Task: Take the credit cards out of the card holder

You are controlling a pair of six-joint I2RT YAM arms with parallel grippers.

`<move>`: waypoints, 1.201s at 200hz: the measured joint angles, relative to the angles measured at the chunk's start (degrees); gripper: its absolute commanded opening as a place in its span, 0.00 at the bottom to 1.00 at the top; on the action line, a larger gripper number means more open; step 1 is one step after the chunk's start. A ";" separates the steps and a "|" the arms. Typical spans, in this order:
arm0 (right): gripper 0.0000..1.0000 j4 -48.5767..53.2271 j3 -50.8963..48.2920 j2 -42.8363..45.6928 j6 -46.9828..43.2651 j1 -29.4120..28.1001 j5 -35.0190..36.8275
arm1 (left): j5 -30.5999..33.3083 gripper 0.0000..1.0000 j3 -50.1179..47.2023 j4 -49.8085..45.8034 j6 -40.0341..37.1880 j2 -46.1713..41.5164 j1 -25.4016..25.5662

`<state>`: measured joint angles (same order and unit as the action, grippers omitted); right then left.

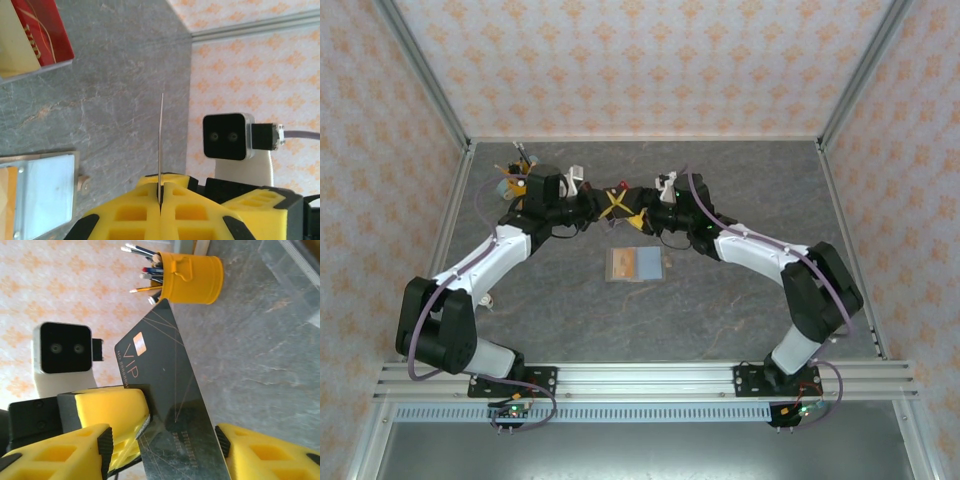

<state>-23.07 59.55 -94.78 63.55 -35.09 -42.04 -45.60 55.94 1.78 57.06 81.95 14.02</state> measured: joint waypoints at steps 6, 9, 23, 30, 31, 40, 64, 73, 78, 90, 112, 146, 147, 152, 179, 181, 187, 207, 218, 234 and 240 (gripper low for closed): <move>0.49 -1.11 -0.04 -0.22 0.94 0.02 -0.02 | 0.00 0.00 -0.26 0.61 0.55 -0.13 -0.33; 0.48 -1.60 -0.07 -0.26 1.01 0.02 -0.02 | 0.00 0.00 -0.42 0.76 0.90 -0.24 -0.50; 0.42 -3.30 -0.33 -0.39 2.43 0.02 -0.02 | -0.04 0.00 -1.49 2.27 2.40 -0.68 -1.09; 0.39 -3.69 -0.39 -0.42 2.99 0.02 0.02 | -0.09 0.00 -2.01 2.84 3.10 -0.83 -1.38; 0.38 -3.74 -0.42 -0.42 3.10 0.02 0.02 | -0.09 0.00 -2.05 2.89 3.19 -0.83 -1.40; 0.33 -3.98 -0.44 -0.48 3.76 0.02 0.04 | -0.17 0.00 -2.40 3.23 3.56 -0.92 -1.44; 0.19 -4.70 -0.44 -1.33 5.03 0.17 -0.22 | -0.20 0.00 -2.54 3.63 4.59 -1.27 -1.79; 0.14 -4.76 -0.44 -1.77 5.27 0.17 -0.28 | -0.04 0.00 -2.54 3.61 4.61 -1.55 -1.81; 0.11 -4.81 -0.44 -1.95 5.22 0.17 -0.39 | 0.09 0.00 -2.54 3.41 4.57 -1.70 -1.81; 0.05 -4.74 -0.33 -1.97 4.37 0.17 -0.44 | 0.74 0.13 -2.54 2.03 4.33 -1.92 -1.84; 0.00 -0.90 1.51 -1.99 0.94 0.02 -0.11 | 2.80 0.41 -1.42 -4.52 1.66 -2.10 -1.92; 0.00 11.85 7.50 -2.14 -13.64 -0.15 5.20 | 11.85 0.69 2.82 -20.65 -5.75 -2.80 -1.95; 0.00 12.07 7.67 -2.14 -13.94 -0.15 5.35 | 12.11 0.70 2.86 -20.90 -5.77 -2.86 -1.95; 0.00 14.40 8.83 -2.29 -17.18 -0.37 6.82 | 13.62 0.70 3.10 -22.73 -6.91 -3.21 -2.10; 0.00 24.15 16.17 -5.27 -31.74 -2.54 14.08 | 21.27 0.73 3.15 -30.16 -9.97 -4.85 -2.19; 0.00 24.68 16.74 -5.62 -32.70 -2.73 14.67 | 21.88 0.74 3.15 -30.60 -10.16 -4.90 -2.19; 0.00 26.01 18.23 -6.75 -35.39 -3.32 15.89 | 23.41 0.74 3.10 -31.76 -10.58 -5.01 -2.19; 0.00 29.99 22.77 -11.13 -42.86 -5.16 20.26 | 26.69 0.79 2.16 -33.77 -11.28 -5.31 -2.82; 0.00 31.63 24.90 -13.73 -46.05 -5.99 22.80 | 27.78 0.83 1.51 -34.64 -11.78 -5.35 -3.39; 0.00 32.76 27.04 -16.79 -49.51 -6.80 26.10 | 28.76 0.89 0.68 -35.56 -12.07 -5.38 -4.09; 0.00 33.00 27.65 -17.75 -50.49 -6.93 27.10 | 29.11 0.90 0.44 -35.69 -12.17 -5.42 -4.39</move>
<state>9.93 87.20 -112.53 13.06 -42.02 -14.94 -16.49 56.38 -33.91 44.88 76.53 9.63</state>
